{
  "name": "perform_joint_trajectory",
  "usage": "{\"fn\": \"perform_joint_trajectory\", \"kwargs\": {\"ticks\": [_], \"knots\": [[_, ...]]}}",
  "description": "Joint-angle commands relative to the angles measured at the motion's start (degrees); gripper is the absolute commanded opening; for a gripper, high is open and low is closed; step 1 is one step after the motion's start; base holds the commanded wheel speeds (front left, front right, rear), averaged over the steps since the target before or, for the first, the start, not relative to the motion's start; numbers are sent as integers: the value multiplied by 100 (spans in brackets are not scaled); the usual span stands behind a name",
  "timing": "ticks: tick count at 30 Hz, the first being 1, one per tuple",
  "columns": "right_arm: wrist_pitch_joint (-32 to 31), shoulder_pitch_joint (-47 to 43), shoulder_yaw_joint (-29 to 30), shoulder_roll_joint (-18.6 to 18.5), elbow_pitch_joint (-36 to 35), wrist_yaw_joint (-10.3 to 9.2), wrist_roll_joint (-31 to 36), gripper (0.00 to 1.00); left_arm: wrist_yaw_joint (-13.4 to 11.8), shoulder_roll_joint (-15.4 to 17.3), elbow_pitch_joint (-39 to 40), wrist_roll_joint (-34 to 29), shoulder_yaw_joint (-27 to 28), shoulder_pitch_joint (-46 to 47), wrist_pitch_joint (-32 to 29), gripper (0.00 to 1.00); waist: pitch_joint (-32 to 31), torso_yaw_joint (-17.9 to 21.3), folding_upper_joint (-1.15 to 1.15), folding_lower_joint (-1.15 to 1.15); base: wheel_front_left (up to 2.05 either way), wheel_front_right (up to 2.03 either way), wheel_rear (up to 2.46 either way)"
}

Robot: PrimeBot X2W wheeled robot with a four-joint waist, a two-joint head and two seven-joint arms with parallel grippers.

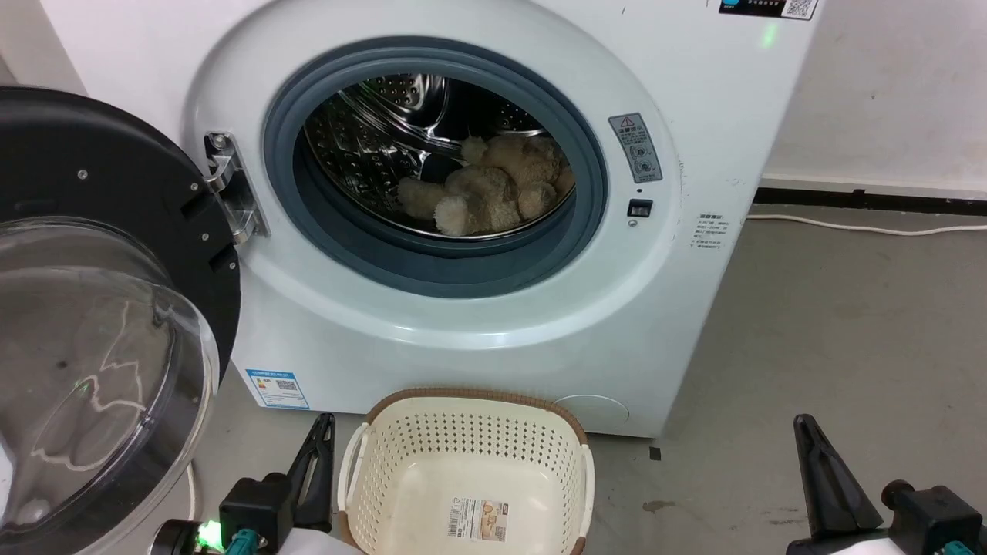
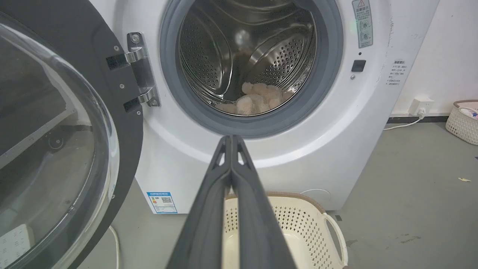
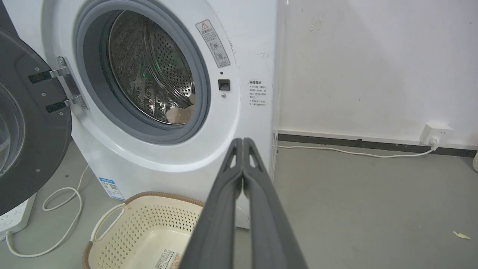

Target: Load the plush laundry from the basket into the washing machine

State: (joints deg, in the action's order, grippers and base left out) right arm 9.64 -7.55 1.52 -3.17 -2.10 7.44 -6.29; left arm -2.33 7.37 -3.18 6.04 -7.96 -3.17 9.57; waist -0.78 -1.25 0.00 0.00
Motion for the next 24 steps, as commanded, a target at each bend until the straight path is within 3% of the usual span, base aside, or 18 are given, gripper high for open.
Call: {"fn": "perform_joint_trajectory", "kwargs": {"ticks": [1,24], "knots": [[-31,118,-12,11,25,2,60,0,20,-34,41,-54,47,96,-34,0,1,1,0,0,0,0,0],[-302,303,-53,16,79,2,225,0,82,-154,121,-213,265,160,-302,0,23,37,0,0,0,0,0]]}}
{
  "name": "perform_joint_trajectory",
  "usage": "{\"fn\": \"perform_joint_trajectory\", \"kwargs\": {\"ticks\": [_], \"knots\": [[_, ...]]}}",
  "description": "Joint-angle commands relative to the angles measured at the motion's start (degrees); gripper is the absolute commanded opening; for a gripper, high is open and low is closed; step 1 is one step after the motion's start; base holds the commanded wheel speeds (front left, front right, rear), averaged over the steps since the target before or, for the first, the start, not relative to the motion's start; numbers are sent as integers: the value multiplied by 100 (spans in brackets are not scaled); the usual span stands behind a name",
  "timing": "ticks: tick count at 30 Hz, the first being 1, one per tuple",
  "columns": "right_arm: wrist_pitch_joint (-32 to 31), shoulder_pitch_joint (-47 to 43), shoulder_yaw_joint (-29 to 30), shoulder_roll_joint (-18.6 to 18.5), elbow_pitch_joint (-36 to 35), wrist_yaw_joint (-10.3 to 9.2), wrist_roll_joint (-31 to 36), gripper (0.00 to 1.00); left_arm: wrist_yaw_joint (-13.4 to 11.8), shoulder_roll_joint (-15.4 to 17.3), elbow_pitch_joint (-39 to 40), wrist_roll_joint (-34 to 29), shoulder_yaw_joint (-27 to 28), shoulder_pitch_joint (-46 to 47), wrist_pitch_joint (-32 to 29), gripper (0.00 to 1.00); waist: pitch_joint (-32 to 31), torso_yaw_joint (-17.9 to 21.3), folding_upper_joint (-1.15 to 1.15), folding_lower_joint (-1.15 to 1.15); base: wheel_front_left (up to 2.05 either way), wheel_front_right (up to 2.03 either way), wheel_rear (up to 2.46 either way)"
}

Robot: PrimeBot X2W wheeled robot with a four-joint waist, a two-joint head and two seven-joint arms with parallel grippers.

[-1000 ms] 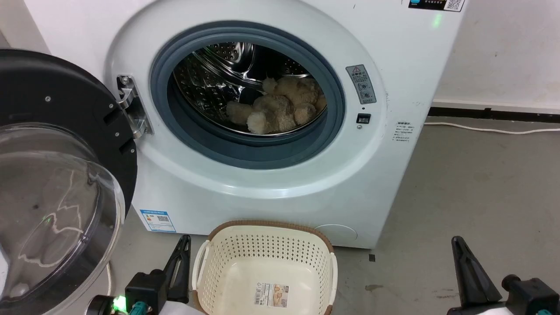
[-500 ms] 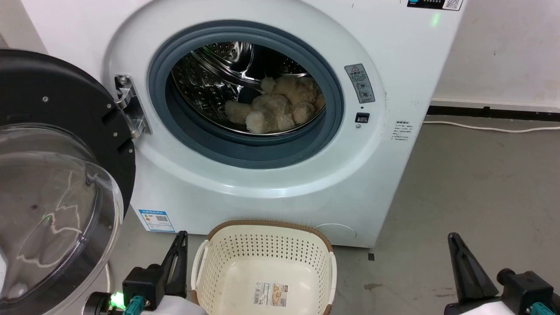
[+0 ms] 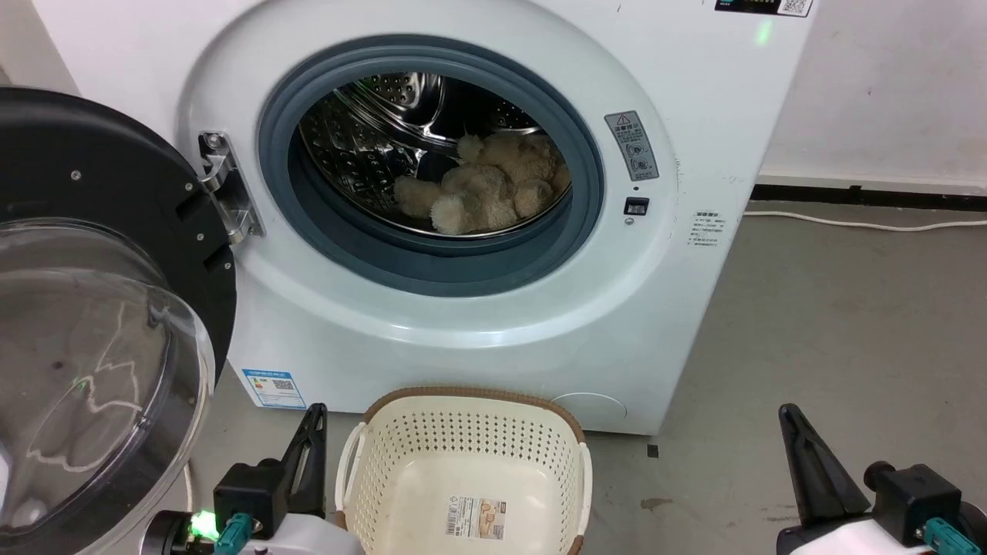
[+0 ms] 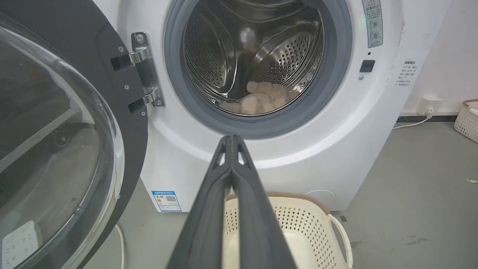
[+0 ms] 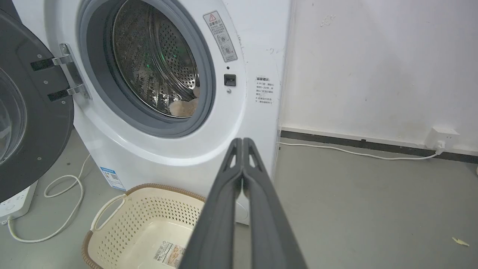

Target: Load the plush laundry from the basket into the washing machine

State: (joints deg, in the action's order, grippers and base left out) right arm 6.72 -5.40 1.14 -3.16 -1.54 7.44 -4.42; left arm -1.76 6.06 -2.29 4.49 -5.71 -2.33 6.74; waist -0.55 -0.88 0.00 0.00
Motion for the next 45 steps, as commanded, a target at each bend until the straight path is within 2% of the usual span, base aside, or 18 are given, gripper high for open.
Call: {"fn": "perform_joint_trajectory", "kwargs": {"ticks": [1,45], "knots": [[-21,96,-16,15,25,3,45,0,28,-29,36,-65,49,78,-30,0,1,2,0,0,0,0,0],[-551,458,-96,26,130,4,368,0,149,-264,193,-377,474,204,-554,0,45,72,0,0,0,0,0]]}}
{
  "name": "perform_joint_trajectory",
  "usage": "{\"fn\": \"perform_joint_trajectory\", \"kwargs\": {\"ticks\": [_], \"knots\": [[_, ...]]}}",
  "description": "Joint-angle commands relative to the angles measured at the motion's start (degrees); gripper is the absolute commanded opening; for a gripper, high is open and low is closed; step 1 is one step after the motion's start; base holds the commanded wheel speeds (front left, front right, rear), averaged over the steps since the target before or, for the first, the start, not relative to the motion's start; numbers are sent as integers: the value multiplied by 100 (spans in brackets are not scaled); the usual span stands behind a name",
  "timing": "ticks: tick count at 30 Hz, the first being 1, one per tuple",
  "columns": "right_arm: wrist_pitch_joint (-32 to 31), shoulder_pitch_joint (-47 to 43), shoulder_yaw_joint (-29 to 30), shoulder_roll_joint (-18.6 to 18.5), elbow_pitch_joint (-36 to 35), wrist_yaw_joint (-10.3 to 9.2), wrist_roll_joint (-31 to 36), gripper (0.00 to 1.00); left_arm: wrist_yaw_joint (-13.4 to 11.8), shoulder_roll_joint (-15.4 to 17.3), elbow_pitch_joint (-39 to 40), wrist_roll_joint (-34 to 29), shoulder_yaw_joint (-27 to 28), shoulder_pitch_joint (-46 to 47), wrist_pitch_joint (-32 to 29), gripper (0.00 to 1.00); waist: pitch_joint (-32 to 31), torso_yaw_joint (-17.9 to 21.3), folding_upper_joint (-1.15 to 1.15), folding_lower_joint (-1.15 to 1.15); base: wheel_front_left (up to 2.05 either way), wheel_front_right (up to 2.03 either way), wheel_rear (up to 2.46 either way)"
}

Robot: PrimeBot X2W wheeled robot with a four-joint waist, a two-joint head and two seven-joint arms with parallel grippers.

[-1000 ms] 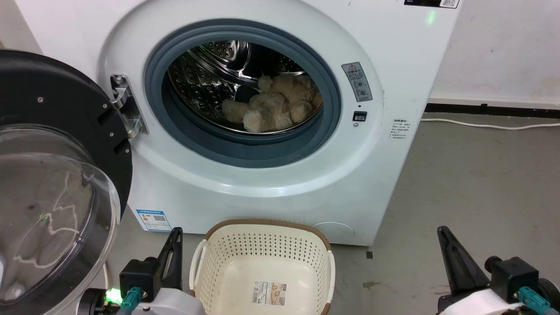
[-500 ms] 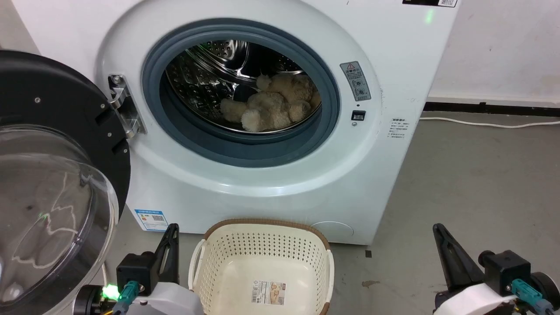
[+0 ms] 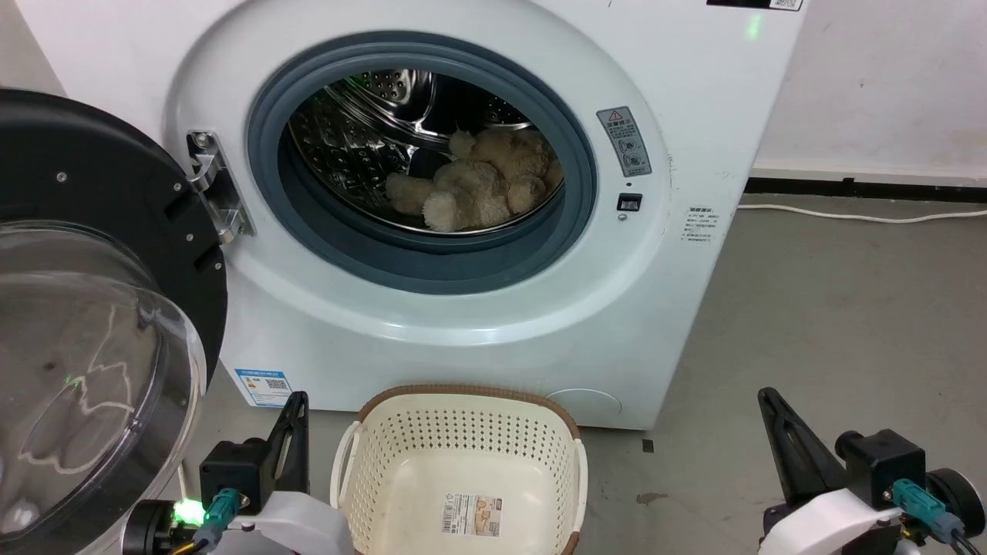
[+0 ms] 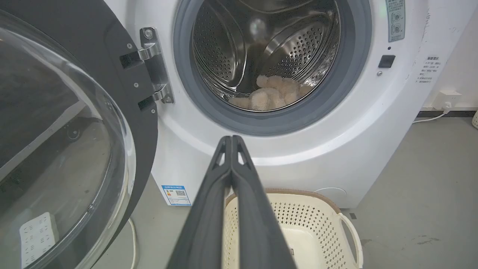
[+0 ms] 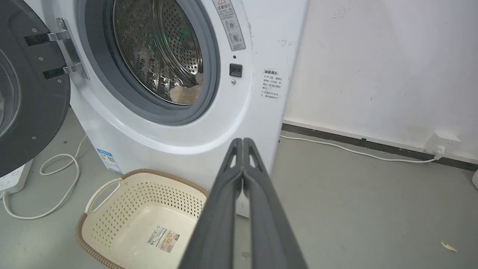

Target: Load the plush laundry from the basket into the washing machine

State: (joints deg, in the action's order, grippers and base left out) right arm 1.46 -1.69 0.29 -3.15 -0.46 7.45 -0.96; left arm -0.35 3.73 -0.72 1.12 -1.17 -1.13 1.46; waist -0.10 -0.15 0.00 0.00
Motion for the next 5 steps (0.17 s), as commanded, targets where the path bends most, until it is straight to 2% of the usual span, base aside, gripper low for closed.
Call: {"fn": "perform_joint_trajectory", "kwargs": {"ticks": [1,5], "knots": [[-36,95,-13,25,24,3,29,0,10,-37,39,-47,29,87,-37,0,1,1,0,0,0,0,0],[-107,143,-23,26,38,3,73,0,26,-68,60,-89,86,104,-107,0,7,10,0,0,0,0,0]]}}
